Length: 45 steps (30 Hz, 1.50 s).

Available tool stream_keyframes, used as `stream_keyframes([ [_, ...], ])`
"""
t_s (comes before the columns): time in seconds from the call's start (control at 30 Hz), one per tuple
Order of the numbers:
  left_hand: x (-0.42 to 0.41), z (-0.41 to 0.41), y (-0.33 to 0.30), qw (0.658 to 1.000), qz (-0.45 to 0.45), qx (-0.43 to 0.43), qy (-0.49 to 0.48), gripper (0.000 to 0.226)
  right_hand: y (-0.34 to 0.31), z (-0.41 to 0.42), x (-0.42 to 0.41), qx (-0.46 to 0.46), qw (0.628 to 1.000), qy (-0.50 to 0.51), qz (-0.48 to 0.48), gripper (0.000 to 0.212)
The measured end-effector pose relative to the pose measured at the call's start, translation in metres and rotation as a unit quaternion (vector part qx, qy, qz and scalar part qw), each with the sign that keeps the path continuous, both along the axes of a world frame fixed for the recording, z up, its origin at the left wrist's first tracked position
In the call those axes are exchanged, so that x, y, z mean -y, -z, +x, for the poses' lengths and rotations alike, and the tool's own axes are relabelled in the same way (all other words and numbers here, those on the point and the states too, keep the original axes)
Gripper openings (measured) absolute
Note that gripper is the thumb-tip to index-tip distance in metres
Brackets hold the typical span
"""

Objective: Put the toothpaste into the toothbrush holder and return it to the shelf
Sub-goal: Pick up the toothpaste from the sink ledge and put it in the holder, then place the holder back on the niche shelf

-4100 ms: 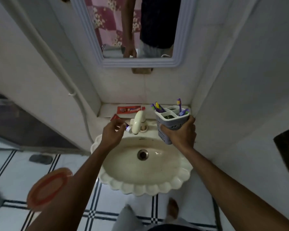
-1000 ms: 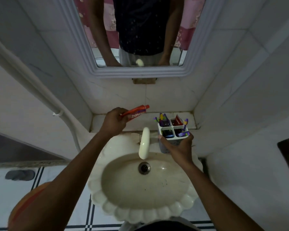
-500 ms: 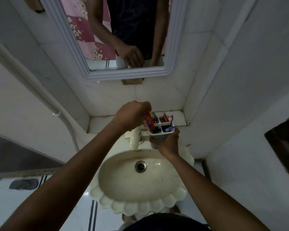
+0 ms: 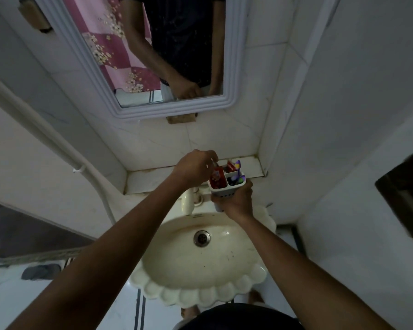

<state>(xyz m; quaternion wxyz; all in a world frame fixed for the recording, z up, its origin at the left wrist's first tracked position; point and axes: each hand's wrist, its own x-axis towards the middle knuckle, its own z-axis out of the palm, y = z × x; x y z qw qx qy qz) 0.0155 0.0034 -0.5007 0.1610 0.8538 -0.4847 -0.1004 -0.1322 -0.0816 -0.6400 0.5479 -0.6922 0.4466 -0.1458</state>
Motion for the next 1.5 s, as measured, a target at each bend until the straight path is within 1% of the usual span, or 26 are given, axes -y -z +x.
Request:
stream_keyframes([
  [0.13, 0.0, 0.003, 0.005, 1.0, -0.008, -0.016, -0.023, 0.029, -0.001, 0.0, -0.001, -0.001, 1.0, 0.002, -0.002, 0.133],
  [0.2, -0.001, 0.005, 0.007, 0.997, -0.039, -0.054, -0.039, 0.025, -0.001, -0.001, -0.003, 0.001, 1.0, 0.004, -0.009, 0.131],
  [0.27, -0.007, 0.008, 0.01, 0.989, -0.086, -0.094, -0.07, 0.02, -0.001, -0.002, -0.003, 0.01, 1.0, 0.014, -0.017, 0.135],
  [0.33, -0.016, 0.011, 0.013, 0.983, -0.124, -0.102, -0.095, 0.018, -0.003, -0.001, -0.002, 0.026, 0.999, 0.022, -0.027, 0.139],
  [0.43, -0.034, 0.013, 0.016, 0.974, -0.165, -0.101, -0.12, 0.03, -0.011, 0.003, 0.0, 0.037, 0.998, 0.035, -0.041, 0.133],
  [0.57, -0.054, 0.017, 0.017, 0.965, -0.193, -0.075, -0.158, 0.045, -0.024, 0.008, 0.006, 0.038, 0.997, 0.041, -0.054, 0.12],
  [0.7, -0.066, 0.026, 0.011, 0.962, -0.207, -0.058, -0.166, 0.057, -0.049, 0.013, 0.007, 0.06, 0.992, 0.057, -0.095, 0.117],
  [0.8, -0.066, 0.033, -0.005, 0.966, -0.21, -0.041, -0.147, 0.06, -0.08, 0.015, 0.008, 0.097, 0.985, 0.081, -0.118, 0.118],
  [0.87, -0.065, 0.036, -0.022, 0.965, -0.225, -0.017, -0.131, 0.06, -0.105, 0.017, 0.01, 0.128, 0.977, 0.095, -0.145, 0.12],
  [0.97, -0.066, 0.038, -0.053, 0.958, -0.261, 0.011, -0.121, 0.055, -0.149, 0.016, 0.013, 0.18, 0.959, 0.112, -0.189, 0.118],
  [1.1, -0.063, 0.03, -0.105, 0.945, -0.3, 0.034, -0.127, 0.059, -0.206, 0.012, 0.021, 0.25, 0.931, 0.127, -0.234, 0.108],
  [1.27, -0.047, 0.003, -0.201, 0.924, -0.353, 0.098, -0.111, 0.06, -0.305, 0.0, 0.041, 0.324, 0.894, 0.111, -0.289, 0.11],
  [1.37, -0.039, -0.009, -0.254, 0.91, -0.374, 0.151, -0.092, 0.06, -0.361, -0.008, 0.051, 0.342, 0.877, 0.104, -0.322, 0.11],
  [1.5, -0.032, -0.029, -0.32, 0.888, -0.405, 0.208, -0.064, 0.06, -0.436, -0.026, 0.061, 0.379, 0.857, 0.109, -0.333, 0.105],
])
